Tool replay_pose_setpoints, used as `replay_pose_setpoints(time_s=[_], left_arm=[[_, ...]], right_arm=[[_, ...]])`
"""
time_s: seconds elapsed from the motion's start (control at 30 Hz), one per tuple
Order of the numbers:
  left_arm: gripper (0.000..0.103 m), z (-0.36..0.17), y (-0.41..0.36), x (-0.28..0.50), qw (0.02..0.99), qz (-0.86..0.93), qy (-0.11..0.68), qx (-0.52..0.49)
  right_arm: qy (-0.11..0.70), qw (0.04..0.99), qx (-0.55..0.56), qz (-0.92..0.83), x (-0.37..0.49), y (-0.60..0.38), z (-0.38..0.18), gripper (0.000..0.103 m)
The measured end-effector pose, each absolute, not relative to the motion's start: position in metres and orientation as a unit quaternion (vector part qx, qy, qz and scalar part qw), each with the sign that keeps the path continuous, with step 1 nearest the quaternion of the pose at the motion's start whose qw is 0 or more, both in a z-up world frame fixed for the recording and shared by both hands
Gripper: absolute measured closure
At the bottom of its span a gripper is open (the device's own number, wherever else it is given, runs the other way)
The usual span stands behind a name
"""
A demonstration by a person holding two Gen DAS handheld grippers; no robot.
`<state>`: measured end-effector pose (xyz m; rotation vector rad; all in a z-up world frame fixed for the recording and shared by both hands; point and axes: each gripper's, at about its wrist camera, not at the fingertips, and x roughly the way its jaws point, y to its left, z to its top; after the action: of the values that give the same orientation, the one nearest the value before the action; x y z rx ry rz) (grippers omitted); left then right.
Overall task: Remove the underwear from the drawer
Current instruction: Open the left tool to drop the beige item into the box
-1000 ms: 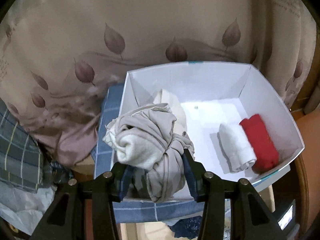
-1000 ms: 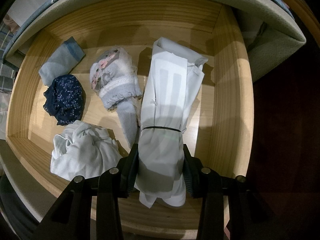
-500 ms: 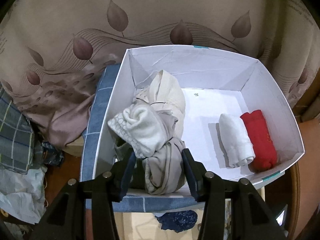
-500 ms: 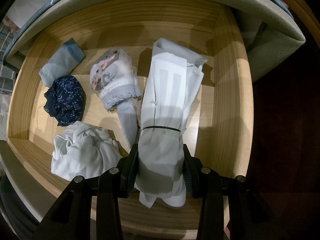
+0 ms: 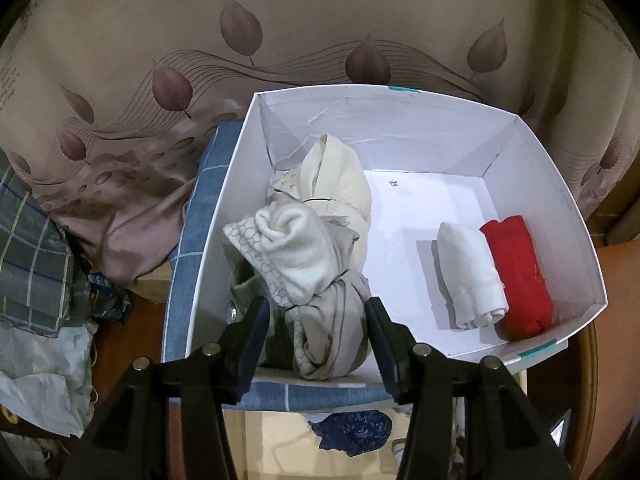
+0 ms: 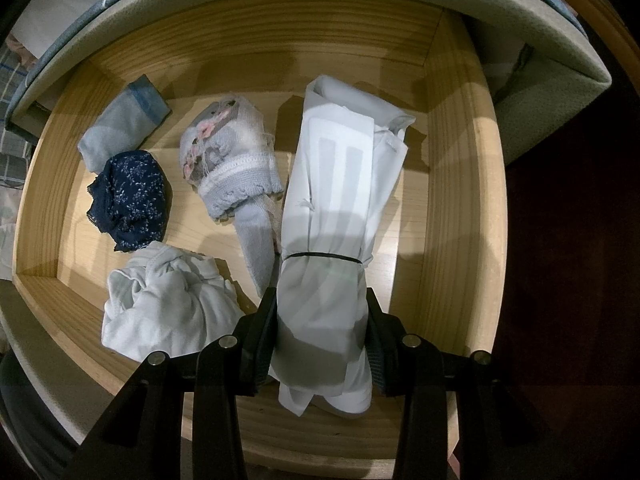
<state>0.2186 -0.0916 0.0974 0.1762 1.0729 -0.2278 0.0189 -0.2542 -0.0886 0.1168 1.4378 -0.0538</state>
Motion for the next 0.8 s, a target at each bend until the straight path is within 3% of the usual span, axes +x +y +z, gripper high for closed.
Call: replay_pose_setpoints(time_s=[0.23,0.37,0.8], left_arm=[[0.051,0.103,-0.089,0.211,0.853,-0.118,0.502,0.079],[0.043,0.114,-0.083,0.202,0.856,-0.137,0.494,0.065],[0.043,0.124,-0.035,0.158,0.869,-0.116,0.476,0.07]], right_arm=[[0.658,0.751,0.054,-0.024,0.02,-0.254,-0.089,0.066],[0.658,0.75,0.053,-0.025,0.02,-0.255,-0.089,0.066],[0.661,0.748,0.049,-0.028,0.019,-0.253,-0.091,0.066]])
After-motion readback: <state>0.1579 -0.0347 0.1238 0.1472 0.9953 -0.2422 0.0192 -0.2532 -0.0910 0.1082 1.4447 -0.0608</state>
